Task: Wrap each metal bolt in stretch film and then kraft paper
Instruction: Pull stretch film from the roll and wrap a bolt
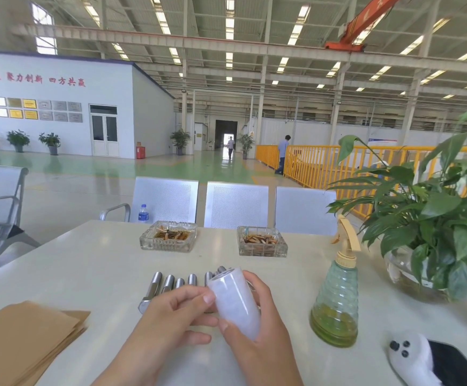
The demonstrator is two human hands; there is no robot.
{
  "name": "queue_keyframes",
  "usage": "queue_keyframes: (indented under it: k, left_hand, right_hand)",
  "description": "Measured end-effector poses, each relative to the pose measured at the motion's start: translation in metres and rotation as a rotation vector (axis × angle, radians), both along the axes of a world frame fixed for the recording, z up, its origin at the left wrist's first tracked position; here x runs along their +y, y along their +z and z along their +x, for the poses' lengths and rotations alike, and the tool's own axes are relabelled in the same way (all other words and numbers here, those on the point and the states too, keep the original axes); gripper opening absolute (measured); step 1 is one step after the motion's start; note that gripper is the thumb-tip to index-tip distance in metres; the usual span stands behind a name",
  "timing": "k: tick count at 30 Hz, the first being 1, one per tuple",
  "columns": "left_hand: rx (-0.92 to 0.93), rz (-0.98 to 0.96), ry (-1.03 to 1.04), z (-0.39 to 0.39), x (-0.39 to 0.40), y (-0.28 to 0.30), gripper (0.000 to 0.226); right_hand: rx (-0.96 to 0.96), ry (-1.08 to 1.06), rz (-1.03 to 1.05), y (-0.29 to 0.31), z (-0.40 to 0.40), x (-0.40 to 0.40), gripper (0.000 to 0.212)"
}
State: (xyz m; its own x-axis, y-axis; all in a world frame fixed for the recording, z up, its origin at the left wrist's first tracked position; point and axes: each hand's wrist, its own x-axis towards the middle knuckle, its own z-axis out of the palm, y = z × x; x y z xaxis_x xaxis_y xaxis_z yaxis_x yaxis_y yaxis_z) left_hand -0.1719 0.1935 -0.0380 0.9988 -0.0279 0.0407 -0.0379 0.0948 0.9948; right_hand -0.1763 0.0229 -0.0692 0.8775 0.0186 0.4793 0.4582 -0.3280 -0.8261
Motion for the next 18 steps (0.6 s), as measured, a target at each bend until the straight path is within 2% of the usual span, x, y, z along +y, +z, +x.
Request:
queue_keyframes:
  k: [4,11,18]
  left_hand:
    - [0.009,0.043,0.044,-0.0013,-0.0007,0.0005,0.009]
    - [0.022,0.071,0.083,-0.0007,0.0012,-0.0026,0.008]
    - [0.005,0.034,0.046,0.003,0.0,-0.0066,0.01]
  right_hand:
    - [-0.062,-0.052,-0.113,-0.0016,0.0005,-0.0023,0.079]
    - [-0.085,-0.083,-0.219,-0.0071,0.0036,-0.003,0.083]
    - [-0.077,-0.092,-0.222,-0.0081,0.0034,-0.0015,0.084]
